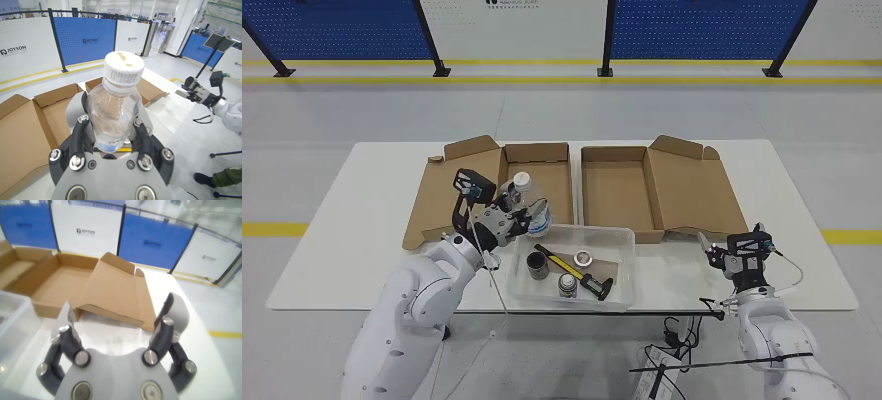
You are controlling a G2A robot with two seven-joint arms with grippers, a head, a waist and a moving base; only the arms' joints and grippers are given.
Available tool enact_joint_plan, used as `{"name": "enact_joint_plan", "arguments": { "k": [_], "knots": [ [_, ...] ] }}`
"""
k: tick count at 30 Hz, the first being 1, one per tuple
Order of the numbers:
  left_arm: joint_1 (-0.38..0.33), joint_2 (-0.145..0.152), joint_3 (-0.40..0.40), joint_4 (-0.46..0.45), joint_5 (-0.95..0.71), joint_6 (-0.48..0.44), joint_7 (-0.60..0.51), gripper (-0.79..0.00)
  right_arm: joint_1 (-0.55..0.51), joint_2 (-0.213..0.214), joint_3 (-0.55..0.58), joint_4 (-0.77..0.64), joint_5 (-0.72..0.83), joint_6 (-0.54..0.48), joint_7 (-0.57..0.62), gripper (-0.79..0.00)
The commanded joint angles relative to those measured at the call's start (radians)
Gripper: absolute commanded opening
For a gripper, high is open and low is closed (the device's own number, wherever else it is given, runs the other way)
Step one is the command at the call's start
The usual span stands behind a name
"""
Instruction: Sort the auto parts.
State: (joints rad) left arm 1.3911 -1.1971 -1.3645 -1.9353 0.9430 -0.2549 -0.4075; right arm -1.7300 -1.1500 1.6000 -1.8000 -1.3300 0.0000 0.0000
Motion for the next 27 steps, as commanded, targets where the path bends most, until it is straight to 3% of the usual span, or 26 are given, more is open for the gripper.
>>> {"name": "enact_joint_plan", "arguments": {
  "k": [1,6,23,27],
  "knots": [
    [-0.02,-0.002,-0.001,0.025,-0.002,0.022,0.021,-0.785,0.0,0.0,0.0,0.0,0.0,0.0,0.0,0.0],
    [-0.063,-0.001,0.022,0.065,0.046,0.004,-0.009,-0.785,0.0,0.0,0.0,0.0,0.0,0.0,0.0,0.0],
    [-0.059,-0.002,0.031,0.071,0.042,-0.002,-0.013,-0.785,0.0,0.0,0.0,0.0,0.0,0.0,0.0,0.0],
    [-0.108,-0.007,0.061,0.098,0.047,0.005,-0.001,-0.785,0.0,0.0,0.0,0.0,0.0,0.0,0.0,0.0]
  ]
}}
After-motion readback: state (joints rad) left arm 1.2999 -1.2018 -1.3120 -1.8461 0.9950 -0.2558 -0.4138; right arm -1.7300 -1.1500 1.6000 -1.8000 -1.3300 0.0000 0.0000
